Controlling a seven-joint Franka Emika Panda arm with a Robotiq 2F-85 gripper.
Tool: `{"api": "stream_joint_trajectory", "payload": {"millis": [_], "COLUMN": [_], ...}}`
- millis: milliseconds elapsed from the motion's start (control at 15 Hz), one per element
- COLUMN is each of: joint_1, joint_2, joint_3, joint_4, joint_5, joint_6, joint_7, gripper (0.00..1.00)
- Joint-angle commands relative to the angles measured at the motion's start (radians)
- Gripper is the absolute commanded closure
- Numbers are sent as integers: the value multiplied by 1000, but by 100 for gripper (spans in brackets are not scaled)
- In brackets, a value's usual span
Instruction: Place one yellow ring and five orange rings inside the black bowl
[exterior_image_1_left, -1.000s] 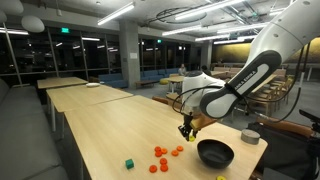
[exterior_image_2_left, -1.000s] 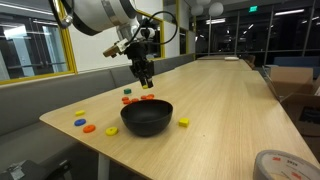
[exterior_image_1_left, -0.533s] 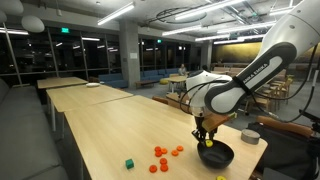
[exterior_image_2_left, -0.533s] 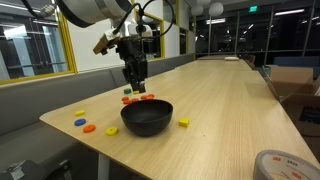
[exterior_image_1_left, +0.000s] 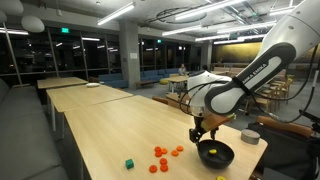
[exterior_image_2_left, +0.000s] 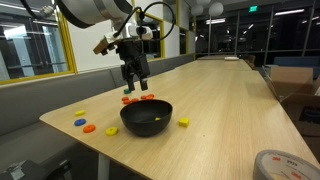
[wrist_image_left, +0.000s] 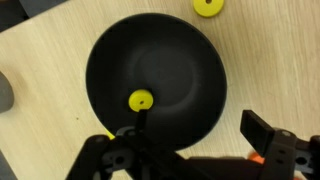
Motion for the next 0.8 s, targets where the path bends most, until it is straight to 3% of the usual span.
{"api": "stream_joint_trajectory", "payload": {"millis": [0,333,533,733], "joint_1": [0,44,75,88], "joint_2": [-2,119,201,277], "joint_3": [44,104,131,161], "joint_4": [-2,40,69,118], "joint_5": [11,92,207,342], "joint_6": [165,409,468,451], "joint_7": [-22,-129,-259,-417], "gripper": [0,0,0,0]}}
